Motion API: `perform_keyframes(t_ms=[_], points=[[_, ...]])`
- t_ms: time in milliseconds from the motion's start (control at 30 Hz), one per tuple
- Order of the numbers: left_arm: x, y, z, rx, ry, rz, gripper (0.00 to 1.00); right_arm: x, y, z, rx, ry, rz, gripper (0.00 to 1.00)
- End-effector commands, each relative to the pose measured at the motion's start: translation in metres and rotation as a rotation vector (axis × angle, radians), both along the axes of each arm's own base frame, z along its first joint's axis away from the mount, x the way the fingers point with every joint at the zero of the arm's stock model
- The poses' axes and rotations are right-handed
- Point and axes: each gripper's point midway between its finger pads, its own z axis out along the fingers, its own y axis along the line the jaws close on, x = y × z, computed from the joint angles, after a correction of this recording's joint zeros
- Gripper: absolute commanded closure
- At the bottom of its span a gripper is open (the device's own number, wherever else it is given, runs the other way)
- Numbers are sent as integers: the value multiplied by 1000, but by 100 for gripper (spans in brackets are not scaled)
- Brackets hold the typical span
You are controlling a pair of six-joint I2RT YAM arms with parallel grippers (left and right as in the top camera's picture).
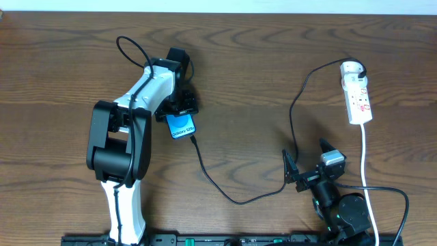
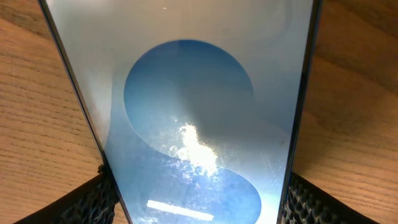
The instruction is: Plug charger to phone and switch on socket
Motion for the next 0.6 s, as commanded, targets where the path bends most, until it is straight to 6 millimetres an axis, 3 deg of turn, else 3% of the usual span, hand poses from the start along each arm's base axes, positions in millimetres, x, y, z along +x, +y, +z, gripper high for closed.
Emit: perform_keyframes(t_ms=[0, 67, 367, 567], points=[[-10, 4, -19, 29, 43, 19, 22, 0, -1, -2, 9, 9, -7, 1], [-10, 4, -19, 28, 42, 19, 29, 0, -1, -2, 9, 9, -7, 1], [-10, 4, -17, 28, 41, 20, 29, 0, -1, -2, 9, 9, -7, 1], [-5, 3, 0, 20, 11, 22, 29, 0, -1, -2, 9, 9, -7, 1]])
